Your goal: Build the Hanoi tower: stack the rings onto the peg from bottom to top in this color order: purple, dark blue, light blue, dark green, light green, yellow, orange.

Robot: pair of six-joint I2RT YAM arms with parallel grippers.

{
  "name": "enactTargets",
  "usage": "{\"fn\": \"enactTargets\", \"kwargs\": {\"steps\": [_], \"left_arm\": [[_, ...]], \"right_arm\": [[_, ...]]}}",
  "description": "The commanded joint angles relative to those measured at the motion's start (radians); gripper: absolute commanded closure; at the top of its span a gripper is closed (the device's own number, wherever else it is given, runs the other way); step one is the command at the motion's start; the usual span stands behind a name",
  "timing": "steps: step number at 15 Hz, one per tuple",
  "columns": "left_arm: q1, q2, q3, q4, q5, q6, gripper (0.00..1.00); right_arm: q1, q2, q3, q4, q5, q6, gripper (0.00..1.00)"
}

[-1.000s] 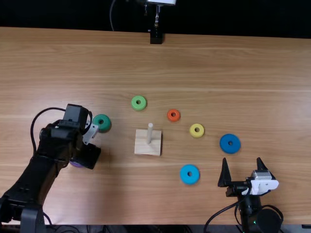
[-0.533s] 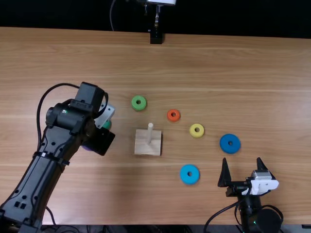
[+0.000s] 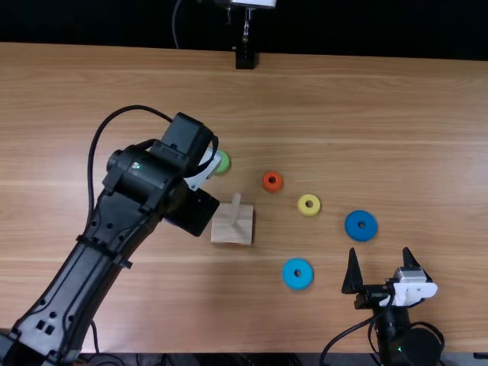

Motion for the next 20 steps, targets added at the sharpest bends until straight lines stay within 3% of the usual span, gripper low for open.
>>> {"fn": "enactTargets", "kwargs": {"steps": [1, 4, 7, 14, 20], "left_arm": [[-0.03, 0.038, 0.06, -0.005, 0.002, -0.016, 1.0], [-0.067, 0.098, 0.14, -0.009, 0.002, -0.018, 1.0], [-0.084, 0.137, 0.218, -0.033, 0.002, -0.055, 1.0], [-0.158, 0.206, 0.292, -0.031, 0.004, -0.067, 1.0], [-0.173, 0.236, 0.295, -0.031, 0.004, -0.084, 1.0]], "right_arm": [[-0.009, -0.013, -0.01, 0.005, 0.009, 0.002, 0.0], [-0.009, -0.013, -0.01, 0.005, 0.009, 0.002, 0.0], [-0.009, -0.013, -0.01, 0.005, 0.009, 0.002, 0.0], [-0.009, -0.013, -0.01, 0.005, 0.009, 0.002, 0.0], [-0.009, -0.013, -0.01, 0.005, 0.009, 0.002, 0.0]]}}
